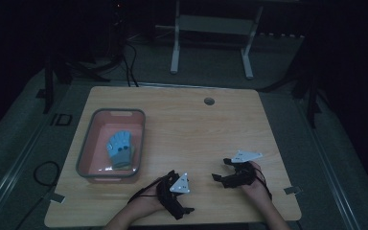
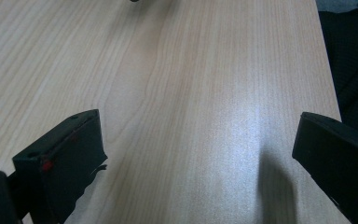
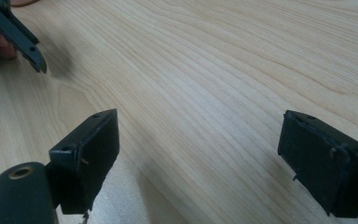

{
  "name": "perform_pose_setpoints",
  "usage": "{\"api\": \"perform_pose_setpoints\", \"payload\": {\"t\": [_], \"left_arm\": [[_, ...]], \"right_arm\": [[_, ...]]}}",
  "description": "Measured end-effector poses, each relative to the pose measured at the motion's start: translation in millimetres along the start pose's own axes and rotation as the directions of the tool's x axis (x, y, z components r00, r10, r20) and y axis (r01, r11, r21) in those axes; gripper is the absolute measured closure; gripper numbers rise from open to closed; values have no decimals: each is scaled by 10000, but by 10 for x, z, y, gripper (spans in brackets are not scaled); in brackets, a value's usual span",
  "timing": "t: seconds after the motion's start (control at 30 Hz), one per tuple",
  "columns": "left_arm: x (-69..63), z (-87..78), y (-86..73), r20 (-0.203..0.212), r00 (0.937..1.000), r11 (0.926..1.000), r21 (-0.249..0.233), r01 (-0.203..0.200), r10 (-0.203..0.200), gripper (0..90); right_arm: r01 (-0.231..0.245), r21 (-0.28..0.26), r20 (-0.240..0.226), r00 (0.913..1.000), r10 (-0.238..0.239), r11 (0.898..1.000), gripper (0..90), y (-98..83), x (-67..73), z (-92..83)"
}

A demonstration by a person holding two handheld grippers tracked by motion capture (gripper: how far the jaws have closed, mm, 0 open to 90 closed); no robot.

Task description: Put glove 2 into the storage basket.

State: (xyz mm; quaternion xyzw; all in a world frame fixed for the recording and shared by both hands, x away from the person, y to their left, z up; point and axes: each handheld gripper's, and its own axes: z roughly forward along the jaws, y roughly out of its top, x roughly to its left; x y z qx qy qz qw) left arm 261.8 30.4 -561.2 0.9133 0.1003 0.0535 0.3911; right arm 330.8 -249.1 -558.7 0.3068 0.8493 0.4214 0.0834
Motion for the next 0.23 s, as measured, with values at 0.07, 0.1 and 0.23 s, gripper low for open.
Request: {"api": "perform_pose_setpoints", "payload": {"t": [0.07, 0.1, 0.23], "left_arm": [[2, -2, 0, 63, 10000, 9999, -69, 76, -75, 24], [4, -3, 0, 80, 9999, 10000, -44, 63, -62, 24], [4, 3, -6, 84, 10000, 10000, -27, 38, -38, 24]], "right_arm": [[-61, -122, -56, 10000, 60, 9999, 126, 0, -5, -6], [-58, -130, -61, 10000, 57, 9999, 127, -2, -7, -7], [-135, -170, -62, 9999, 133, 9998, 127, -4, -17, -14]]}}
